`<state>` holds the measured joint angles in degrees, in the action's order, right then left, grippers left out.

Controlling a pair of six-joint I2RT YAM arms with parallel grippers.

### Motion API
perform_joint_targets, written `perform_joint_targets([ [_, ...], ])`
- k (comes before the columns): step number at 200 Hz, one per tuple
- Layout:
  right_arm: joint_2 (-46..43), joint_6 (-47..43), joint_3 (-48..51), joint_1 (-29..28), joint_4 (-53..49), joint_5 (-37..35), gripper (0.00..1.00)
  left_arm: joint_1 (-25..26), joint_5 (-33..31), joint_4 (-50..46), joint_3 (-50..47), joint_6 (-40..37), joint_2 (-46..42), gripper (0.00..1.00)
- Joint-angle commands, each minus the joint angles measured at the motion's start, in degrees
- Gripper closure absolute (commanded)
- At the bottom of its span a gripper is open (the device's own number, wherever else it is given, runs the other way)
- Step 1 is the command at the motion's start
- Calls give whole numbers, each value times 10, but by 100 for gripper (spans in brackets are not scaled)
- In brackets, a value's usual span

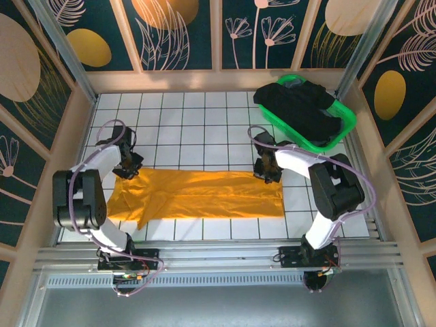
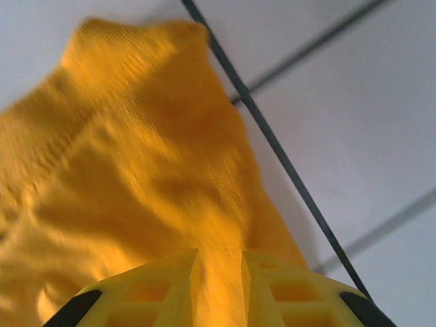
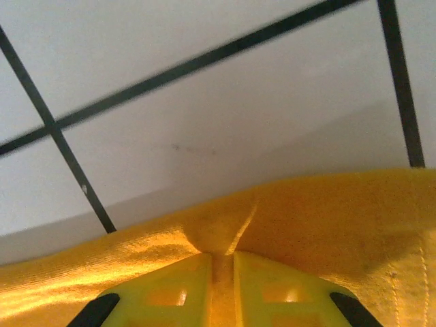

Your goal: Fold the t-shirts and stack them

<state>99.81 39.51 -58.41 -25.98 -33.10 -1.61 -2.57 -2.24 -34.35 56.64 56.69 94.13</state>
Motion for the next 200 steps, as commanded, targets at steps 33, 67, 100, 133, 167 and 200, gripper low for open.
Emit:
perform_joint_targets([
  [33,120,7,-58,37,-35,4,87,-68,-45,50,27,-69,105,80],
  [67,181,-4,-133,56,-38,2,87,-106,-59,67,76,-98,173,82],
  [100,252,-59,-259,77,-34,21,87,-119,-29,82,165,-136,201,74],
  [133,235,-146,-356,53,-9,56,75,-100,-16,98,186,-158,125,61],
  [167,167,-156,-356,26,8,83,63,-52,33,143,92,-185,1,55],
  [200,90,-143,-275,1,61,160,59,-26,185,194,-6,-241,-44,59],
])
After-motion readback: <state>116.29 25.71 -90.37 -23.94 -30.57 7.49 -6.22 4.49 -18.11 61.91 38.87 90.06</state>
